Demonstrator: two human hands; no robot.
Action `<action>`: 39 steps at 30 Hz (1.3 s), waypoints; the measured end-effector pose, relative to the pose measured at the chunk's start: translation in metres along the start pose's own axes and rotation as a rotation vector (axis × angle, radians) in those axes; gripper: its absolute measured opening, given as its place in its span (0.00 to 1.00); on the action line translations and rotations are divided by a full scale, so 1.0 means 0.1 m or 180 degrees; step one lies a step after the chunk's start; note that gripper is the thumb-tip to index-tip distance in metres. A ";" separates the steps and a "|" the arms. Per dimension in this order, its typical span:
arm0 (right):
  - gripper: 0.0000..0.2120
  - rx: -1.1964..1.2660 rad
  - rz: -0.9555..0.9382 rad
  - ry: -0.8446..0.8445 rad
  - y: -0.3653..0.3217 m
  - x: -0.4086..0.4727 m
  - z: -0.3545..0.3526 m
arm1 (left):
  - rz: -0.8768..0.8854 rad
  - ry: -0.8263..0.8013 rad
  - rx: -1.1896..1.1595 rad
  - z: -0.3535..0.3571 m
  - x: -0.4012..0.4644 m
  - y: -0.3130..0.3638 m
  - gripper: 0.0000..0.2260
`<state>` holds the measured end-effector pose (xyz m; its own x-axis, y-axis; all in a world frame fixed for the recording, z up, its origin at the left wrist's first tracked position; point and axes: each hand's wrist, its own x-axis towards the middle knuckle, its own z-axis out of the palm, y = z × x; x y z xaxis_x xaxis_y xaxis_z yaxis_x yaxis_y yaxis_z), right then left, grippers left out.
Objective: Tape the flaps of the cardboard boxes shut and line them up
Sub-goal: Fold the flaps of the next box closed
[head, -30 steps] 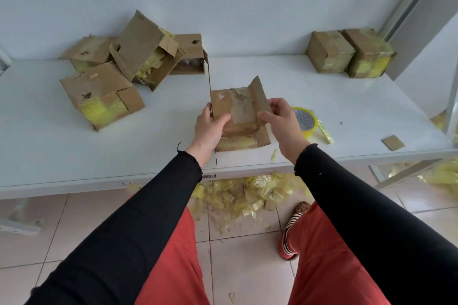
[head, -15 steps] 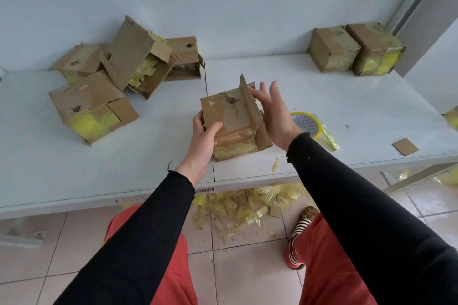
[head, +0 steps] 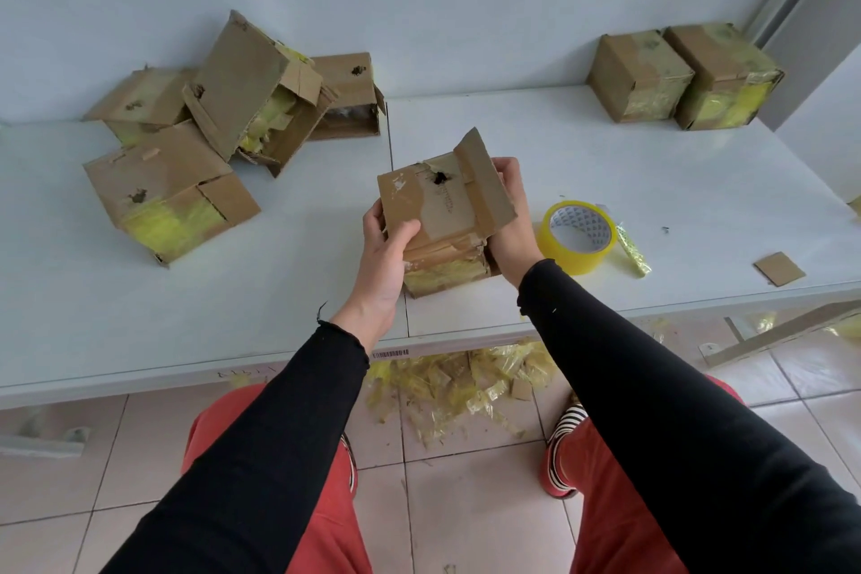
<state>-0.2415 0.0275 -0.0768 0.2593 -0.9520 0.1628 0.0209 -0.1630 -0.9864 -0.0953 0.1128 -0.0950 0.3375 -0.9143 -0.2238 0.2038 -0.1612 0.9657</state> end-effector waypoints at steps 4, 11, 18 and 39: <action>0.25 0.0820 0.0786 0.0003 -0.03 0.05 -0.11 | 0.0016 -0.0013 -0.0006 0.02 0.00 0.01 0.26; 0.17 0.0378 0.1345 -0.0542 -0.08 0.17 -0.40 | 0.0081 0.0002 -0.0008 0.06 -0.01 0.03 0.25; 0.22 0.0210 0.1350 -0.0133 -0.03 0.01 -0.26 | 0.0105 -0.0088 0.0059 0.11 -0.02 0.03 0.26; 0.16 0.0740 0.1488 -0.0130 -0.08 -0.27 -0.19 | -0.0390 -0.0008 -0.0489 0.37 0.16 0.12 0.23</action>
<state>-0.2673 0.0494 -0.0724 0.3297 -0.8976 -0.2926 0.1066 0.3433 -0.9331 -0.1214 0.0824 -0.0818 0.2994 -0.8922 -0.3381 0.3811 -0.2131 0.8997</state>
